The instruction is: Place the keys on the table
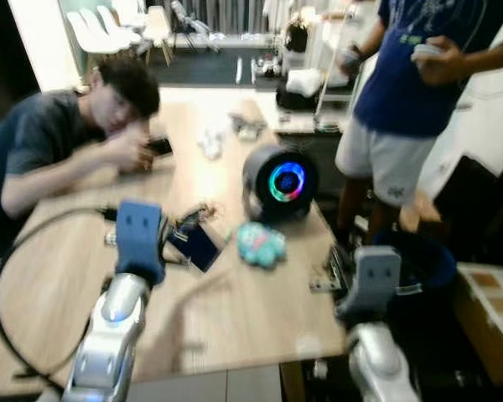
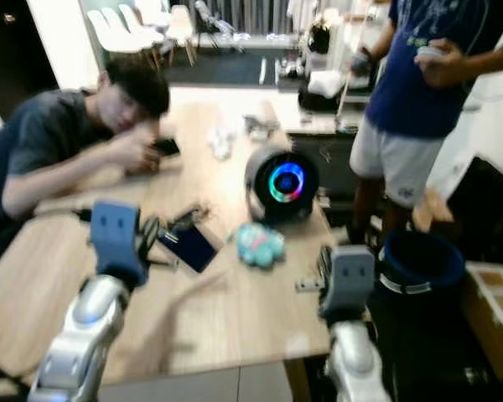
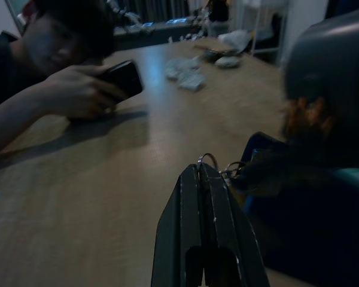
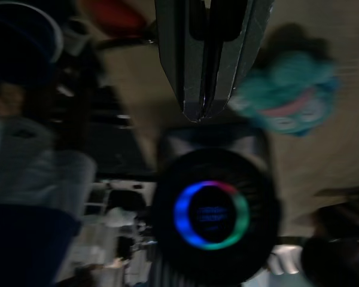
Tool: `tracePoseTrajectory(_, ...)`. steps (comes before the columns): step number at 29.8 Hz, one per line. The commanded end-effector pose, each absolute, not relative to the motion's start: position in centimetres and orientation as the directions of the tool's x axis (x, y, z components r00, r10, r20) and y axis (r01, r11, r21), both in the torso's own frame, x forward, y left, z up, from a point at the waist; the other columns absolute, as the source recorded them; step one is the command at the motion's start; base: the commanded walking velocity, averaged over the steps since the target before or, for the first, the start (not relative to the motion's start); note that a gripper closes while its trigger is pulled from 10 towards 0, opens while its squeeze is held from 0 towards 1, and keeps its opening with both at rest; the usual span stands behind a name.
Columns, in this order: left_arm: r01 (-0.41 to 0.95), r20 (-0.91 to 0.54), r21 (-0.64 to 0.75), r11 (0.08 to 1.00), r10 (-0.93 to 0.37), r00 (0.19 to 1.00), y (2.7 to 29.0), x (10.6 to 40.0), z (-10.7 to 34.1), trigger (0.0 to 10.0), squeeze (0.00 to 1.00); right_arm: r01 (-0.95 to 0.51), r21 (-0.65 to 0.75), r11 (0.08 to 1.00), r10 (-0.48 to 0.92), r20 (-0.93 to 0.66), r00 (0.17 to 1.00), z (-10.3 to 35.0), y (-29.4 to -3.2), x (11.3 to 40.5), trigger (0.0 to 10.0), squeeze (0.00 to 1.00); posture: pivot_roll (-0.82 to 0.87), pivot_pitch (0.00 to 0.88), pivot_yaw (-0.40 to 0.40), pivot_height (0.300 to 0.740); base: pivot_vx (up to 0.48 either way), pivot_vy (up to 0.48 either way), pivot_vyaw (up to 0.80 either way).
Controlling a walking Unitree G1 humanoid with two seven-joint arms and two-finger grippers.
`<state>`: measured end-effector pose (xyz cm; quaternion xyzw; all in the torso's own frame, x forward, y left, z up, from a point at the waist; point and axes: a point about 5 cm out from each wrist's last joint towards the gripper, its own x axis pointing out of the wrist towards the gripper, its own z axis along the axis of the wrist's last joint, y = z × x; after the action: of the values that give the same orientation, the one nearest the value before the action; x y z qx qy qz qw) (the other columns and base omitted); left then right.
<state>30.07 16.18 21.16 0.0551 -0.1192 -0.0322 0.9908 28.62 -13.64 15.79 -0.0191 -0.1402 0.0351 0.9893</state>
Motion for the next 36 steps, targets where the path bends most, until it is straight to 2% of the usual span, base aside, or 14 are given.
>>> tracePoseTrajectory(1,0.061,0.232,0.109,0.992,-0.085,0.969,16.0,29.9,21.2,10.0,0.00,-0.055,-0.044,0.998,0.065,0.279,0.958,15.7,-13.9,28.5,10.0,0.00,-0.01,0.125,0.044,0.740,0.000,0.000,0.00)
tracePoseTrajectory(9,0.072,0.252,0.115,0.991,-0.100,0.962,15.5,30.0,22.2,10.0,0.00,-0.069,-0.055,0.996,0.081,0.285,0.955,15.8,-13.7,28.4,10.0,0.00,-0.01,0.129,0.048,0.740,0.000,0.000,0.00)
tracePoseTrajectory(13,0.057,0.272,0.150,0.987,-0.097,0.957,15.2,30.6,23.3,10.0,0.00,-0.143,-0.120,0.982,0.172,0.283,0.944,15.5,-12.2,28.2,10.0,0.00,-0.01,0.134,0.053,0.740,0.000,0.000,0.00)
tracePoseTrajectory(22,0.021,0.333,0.152,0.988,-0.071,0.940,15.3,31.7,25.5,10.0,0.00,-0.184,-0.133,0.974,0.213,0.255,0.943,14.8,-10.9,28.3,10.0,0.00,0.00,0.137,0.053,0.740,0.000,0.000,0.00)
tracePoseTrajectory(27,0.068,0.390,0.092,0.993,-0.098,0.916,13.7,32.5,27.8,10.0,0.00,-0.189,-0.126,0.974,0.215,0.235,0.948,14.0,-10.1,28.9,10.0,0.00,0.00,0.139,0.058,0.740,0.000,0.000,0.00)
tracePoseTrajectory(29,0.081,0.390,0.110,0.991,-0.118,0.913,13.4,32.5,27.9,10.0,0.00,-0.185,-0.129,0.974,0.211,0.231,0.950,13.8,-10.0,29.0,10.0,0.00,0.00,0.139,0.058,0.740,0.000,0.000,0.00)
tracePoseTrajectory(31,0.104,0.333,0.280,0.954,-0.198,0.922,13.5,32.6,26.6,10.0,0.00,-0.177,-0.127,0.976,0.203,0.232,0.951,13.8,-9.9,29.2,10.0,0.00,0.00,0.142,0.066,0.740,0.000,0.000,0.00)
tracePoseTrajectory(32,0.104,0.333,0.280,0.954,-0.198,0.922,13.5,32.6,26.6,10.0,0.00,-0.177,-0.127,0.976,0.203,0.232,0.951,13.8,-9.9,29.2,10.0,0.00,0.00,0.142,0.066,0.740,0.000,0.000,0.00)
tracePoseTrajectory(34,0.155,0.230,0.413,0.897,-0.267,0.936,14.5,32.4,24.5,10.0,0.00,-0.171,-0.126,0.977,0.197,0.242,0.950,14.0,-10.1,29.3,10.0,0.00,0.01,0.146,0.069,0.740,0.000,0.000,0.00)
tracePoseTrajectory(36,0.193,0.163,0.434,0.880,-0.287,0.944,16.0,32.0,23.4,10.0,0.00,-0.166,-0.128,0.978,0.194,0.247,0.949,14.2,-10.4,29.2,10.0,0.00,0.01,0.149,0.068,0.740,0.000,0.000,0.00)
